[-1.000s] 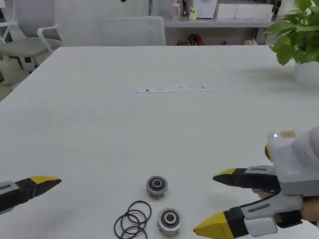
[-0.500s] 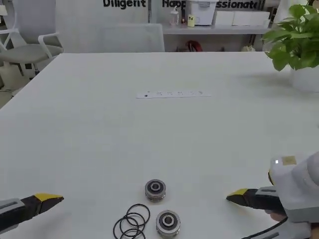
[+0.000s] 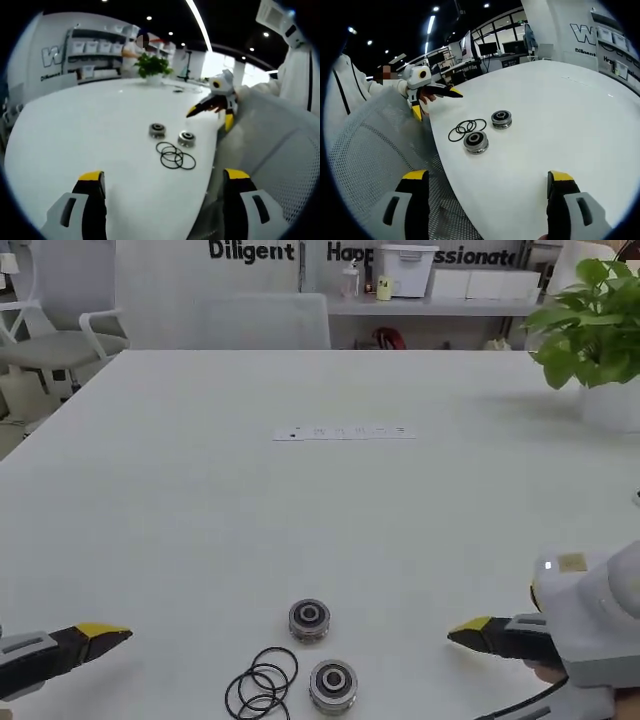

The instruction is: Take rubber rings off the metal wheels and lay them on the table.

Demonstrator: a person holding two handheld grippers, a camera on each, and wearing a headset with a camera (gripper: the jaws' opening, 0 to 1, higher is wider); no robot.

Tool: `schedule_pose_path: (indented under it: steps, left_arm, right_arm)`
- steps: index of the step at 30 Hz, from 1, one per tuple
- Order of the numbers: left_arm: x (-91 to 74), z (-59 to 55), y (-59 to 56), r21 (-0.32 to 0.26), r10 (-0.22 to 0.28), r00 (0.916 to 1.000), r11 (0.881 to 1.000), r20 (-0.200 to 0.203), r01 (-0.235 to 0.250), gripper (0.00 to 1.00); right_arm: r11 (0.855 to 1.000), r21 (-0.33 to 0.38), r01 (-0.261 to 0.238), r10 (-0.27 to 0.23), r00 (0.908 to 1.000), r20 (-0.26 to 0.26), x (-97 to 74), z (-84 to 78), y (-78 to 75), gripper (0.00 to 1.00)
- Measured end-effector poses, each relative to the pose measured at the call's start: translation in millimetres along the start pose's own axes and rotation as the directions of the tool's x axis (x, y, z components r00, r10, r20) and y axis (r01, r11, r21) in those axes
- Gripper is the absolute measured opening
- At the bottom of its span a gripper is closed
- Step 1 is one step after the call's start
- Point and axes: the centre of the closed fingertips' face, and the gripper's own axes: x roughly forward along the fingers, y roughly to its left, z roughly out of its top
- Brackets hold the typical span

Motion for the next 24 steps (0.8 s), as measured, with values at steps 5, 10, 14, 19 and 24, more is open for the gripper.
schedule_pose_path:
  steps: [5, 10, 14, 19, 24]
  left_arm:
    - [0.3, 1.1, -0.1, 0.001, 0.002, 1.0000, 1.000, 0.004, -0.002, 0.99]
    - [0.4, 2.5, 0.8, -0.002, 0.006, 0.9999, 1.000, 0.011, -0.006, 0.98]
    - [1.2, 4.3, 1.7, -0.001, 0.009, 0.9998, 1.000, 0.018, -0.009, 0.98]
    - [3.9, 6.0, 2.2, -0.010, 0.009, 0.9996, 1.000, 0.027, -0.008, 0.98]
    - [5.4, 7.9, 2.7, -0.001, 0.009, 0.9995, 1.000, 0.030, -0.009, 0.97]
  right_arm:
    - [1.000, -0.004, 0.003, -0.003, 1.0000, -0.001, 0.2, 0.7, 0.8, 0.95]
    - [1.000, -0.006, 0.013, -0.013, 0.9999, 0.008, -0.5, 2.3, 1.1, 0.93]
    - [1.000, 0.003, 0.016, -0.016, 0.9998, 0.012, -0.9, 2.5, 1.3, 0.92]
    - [1.000, 0.005, 0.020, -0.020, 0.9998, 0.009, -0.8, 2.2, 0.2, 0.92]
    - [1.000, 0.006, 0.022, -0.022, 0.9997, 0.009, -1.6, 2.7, 0.6, 0.91]
